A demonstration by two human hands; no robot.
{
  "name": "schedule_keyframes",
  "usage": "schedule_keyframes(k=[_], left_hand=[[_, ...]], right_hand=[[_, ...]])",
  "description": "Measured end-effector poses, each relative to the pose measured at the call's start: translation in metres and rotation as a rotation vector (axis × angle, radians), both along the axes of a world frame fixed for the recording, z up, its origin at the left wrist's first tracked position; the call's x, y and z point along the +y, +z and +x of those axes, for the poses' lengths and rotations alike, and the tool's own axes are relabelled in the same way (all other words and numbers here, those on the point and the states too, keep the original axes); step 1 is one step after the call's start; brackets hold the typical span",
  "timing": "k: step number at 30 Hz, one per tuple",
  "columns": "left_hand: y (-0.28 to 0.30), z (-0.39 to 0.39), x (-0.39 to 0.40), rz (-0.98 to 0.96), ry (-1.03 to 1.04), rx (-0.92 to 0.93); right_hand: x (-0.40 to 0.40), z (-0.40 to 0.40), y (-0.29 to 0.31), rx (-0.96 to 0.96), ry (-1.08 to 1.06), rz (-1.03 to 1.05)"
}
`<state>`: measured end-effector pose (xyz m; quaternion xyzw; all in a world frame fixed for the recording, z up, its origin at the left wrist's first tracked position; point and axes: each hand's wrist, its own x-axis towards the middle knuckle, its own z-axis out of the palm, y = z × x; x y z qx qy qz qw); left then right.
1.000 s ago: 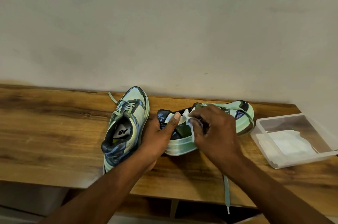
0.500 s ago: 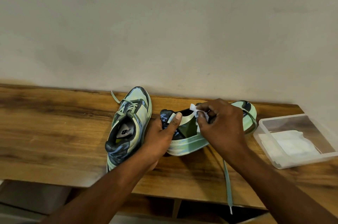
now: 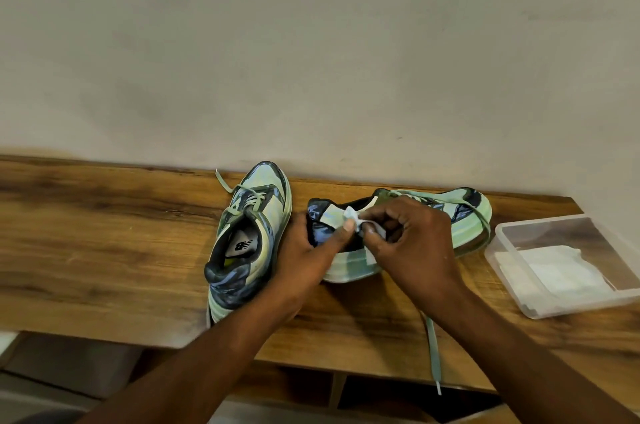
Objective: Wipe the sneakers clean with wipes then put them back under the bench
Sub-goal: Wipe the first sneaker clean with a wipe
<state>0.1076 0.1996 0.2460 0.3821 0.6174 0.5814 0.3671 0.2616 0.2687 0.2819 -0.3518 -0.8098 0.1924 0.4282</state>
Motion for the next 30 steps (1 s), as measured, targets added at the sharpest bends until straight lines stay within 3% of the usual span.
schedule_keyframes(k=[7, 10, 14, 20, 30], left_hand=[[-0.024, -0.012, -0.008, 0.089, -0.058, 0.607], [-0.023, -0.008, -0.008, 0.056, -0.039, 0.755], [-0.025, -0.009, 0.004, 0.074, 0.033, 0.830], [-0.024, -0.010, 0.011, 0.116, 0.078, 0.742], [-0.015, 0.000, -0.007, 0.117, 0.021, 0.739]], right_hand=[[0.012, -0.007, -0.010, 0.036, -0.048, -0.148], [0.008, -0.012, -0.010, 0.049, -0.049, -0.142], [0.007, -0.016, -0.010, 0.042, -0.052, -0.045], [-0.002, -0.020, -0.014, -0.098, 0.035, 0.088], [0.005, -0.034, 0.002, 0.011, -0.007, 0.162]])
